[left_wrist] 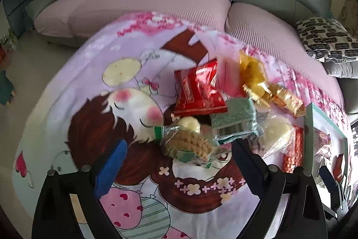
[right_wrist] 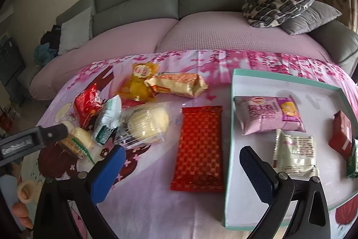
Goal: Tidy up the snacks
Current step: 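Withdraw both grippers from the tray toward the remaining snacks, then grasp the round biscuit pack with the left gripper while the right gripper grasps the clear bun pack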
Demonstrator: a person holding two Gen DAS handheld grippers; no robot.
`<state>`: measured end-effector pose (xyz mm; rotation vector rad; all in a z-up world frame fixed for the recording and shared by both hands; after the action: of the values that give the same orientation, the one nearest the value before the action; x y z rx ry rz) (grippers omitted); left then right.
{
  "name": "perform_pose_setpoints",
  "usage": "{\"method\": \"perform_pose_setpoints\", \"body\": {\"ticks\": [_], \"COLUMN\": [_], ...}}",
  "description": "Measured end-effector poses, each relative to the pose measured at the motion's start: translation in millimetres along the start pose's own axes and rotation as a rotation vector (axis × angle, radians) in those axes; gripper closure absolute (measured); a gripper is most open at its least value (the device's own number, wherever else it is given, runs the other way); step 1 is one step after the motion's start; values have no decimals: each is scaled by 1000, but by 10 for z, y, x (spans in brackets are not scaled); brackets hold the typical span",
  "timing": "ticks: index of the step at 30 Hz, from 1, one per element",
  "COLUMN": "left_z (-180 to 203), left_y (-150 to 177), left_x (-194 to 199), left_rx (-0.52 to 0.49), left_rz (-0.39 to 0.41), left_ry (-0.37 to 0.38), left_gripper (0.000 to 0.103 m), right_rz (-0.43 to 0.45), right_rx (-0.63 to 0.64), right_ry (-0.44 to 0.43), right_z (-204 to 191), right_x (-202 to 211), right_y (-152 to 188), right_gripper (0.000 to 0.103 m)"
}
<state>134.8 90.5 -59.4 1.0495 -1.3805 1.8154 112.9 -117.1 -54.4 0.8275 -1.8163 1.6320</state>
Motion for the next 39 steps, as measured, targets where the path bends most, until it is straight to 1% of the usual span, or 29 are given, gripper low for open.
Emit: {"method": "perform_pose_setpoints", "body": {"ticks": [3, 6, 9, 12, 16, 19, 21, 22, 23, 24, 27, 29, 30, 32, 33, 35, 37, 39], "left_z": [-4, 4, 30, 47, 46, 23, 8, 15, 25, 38, 53, 40, 26, 6, -3, -13, -11, -2], "left_y": [5, -7, 23, 80, 97, 107, 110, 109, 109, 108, 107, 98, 92, 78, 75, 72, 72, 69], "left_x": [-102, -149, -214, -291, -312, -362, -381, -384, -385, -389, -402, -400, -392, -376, -369, -370, -366, -361], "left_rx": [38, 49, 59, 21, 16, 18, 31, 33, 31, 22, 24, 31, 34, 39, 42, 47, 46, 44], "left_rz": [-21, -18, -47, -66, -67, -69, -74, -75, -74, -71, -71, -66, -62, -56, -54, -54, -52, -51], "left_ry": [59, 82, 121, 80, 101, 87, 106, 115, 118, 117, 130, 128, 126, 138, 139, 141, 139, 136], "left_gripper": [8, 8, 8, 8, 8, 8, 12, 19, 21, 21, 33, 36, 36, 37, 37, 37, 37, 37], "right_rz": [-6, -7, -4, -1, 14, 6, -7, -9, -13, -15, -18, -17, -13, -5, -6, -19, -20, -17], "right_rx": [4, 13, 27, 48, 86, 111, 132, 139, 144, 150, 168, 176, 182, 188, 192, 190, 185, 183], "right_ry": [-4, -8, -10, -10, -6, -12, -5, -1, 3, 5, 17, 23, 12, 14, 23, 19, 16, 16], "right_z": [-25, -54, -102, -153, -231, -314, -363, -379, -395, -410, -448, -466, -490, -512, -515, -517, -513, -505], "right_x": [-26, -43, -59, -81, -100, -174, -244, -270, -298, -324, -396, -437, -458, -472, -491, -532, -545, -545], "right_y": [17, 20, 5, -20, -80, -88, -81, -79, -81, -85, -93, -101, -107, -111, -109, -96, -93, -95], "right_gripper": [0, 0, 0, 0, 0, 0, 0, 0, 0, 0, 0, 1, 2, 7, 11, 13, 20, 24]}}
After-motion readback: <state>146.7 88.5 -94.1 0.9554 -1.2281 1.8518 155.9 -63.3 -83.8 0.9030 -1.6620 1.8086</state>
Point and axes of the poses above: each gripper's, at about its wrist camera, not at the fingertips, and x roughly against the way its jaws point, z to its right, y to its underside, the point moved 7 cm from there along -x, roughly the way its jaws point, and after that the axes turned 2 degrees about x, right-handed, at the moved point
